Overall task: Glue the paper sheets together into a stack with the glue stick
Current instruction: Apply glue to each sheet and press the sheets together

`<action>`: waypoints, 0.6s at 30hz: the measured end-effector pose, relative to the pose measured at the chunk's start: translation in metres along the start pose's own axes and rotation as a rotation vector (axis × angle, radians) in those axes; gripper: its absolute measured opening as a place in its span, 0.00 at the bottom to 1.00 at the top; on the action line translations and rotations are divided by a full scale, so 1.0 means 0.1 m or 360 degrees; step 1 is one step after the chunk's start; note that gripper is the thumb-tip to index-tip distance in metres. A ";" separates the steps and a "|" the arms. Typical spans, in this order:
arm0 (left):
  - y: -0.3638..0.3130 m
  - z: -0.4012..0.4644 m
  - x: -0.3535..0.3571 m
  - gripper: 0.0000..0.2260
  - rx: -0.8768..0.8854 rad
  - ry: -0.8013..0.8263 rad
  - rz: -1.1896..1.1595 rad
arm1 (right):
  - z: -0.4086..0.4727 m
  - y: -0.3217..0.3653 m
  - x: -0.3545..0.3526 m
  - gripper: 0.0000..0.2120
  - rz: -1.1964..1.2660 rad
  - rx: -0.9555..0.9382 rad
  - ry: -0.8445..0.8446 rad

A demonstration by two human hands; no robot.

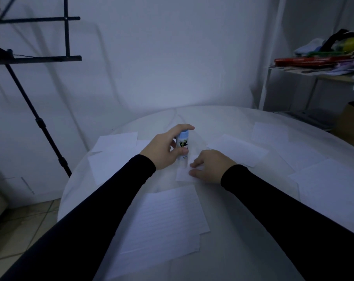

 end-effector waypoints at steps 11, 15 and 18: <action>-0.06 -0.25 -0.09 0.23 0.0108 0.0031 -0.0081 | 0.04 -0.07 0.09 0.17 0.0033 -0.0006 -0.0058; -0.03 -0.23 -0.20 0.24 0.0042 -0.0244 -0.0305 | 0.01 -0.11 0.09 0.17 -0.0074 -0.0117 0.0009; -0.03 -0.20 -0.26 0.24 0.0038 -0.0408 -0.0435 | -0.09 -0.24 0.00 0.14 -0.0055 -0.0202 0.0130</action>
Point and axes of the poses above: each hand's wrist, its own z-axis towards the middle knuckle, its own x-axis out of the palm, y = z × x, the point moved 4 cm from there along z, towards the middle knuckle, and after that the axes turned 2 degrees about y, right-handed, at the moved point
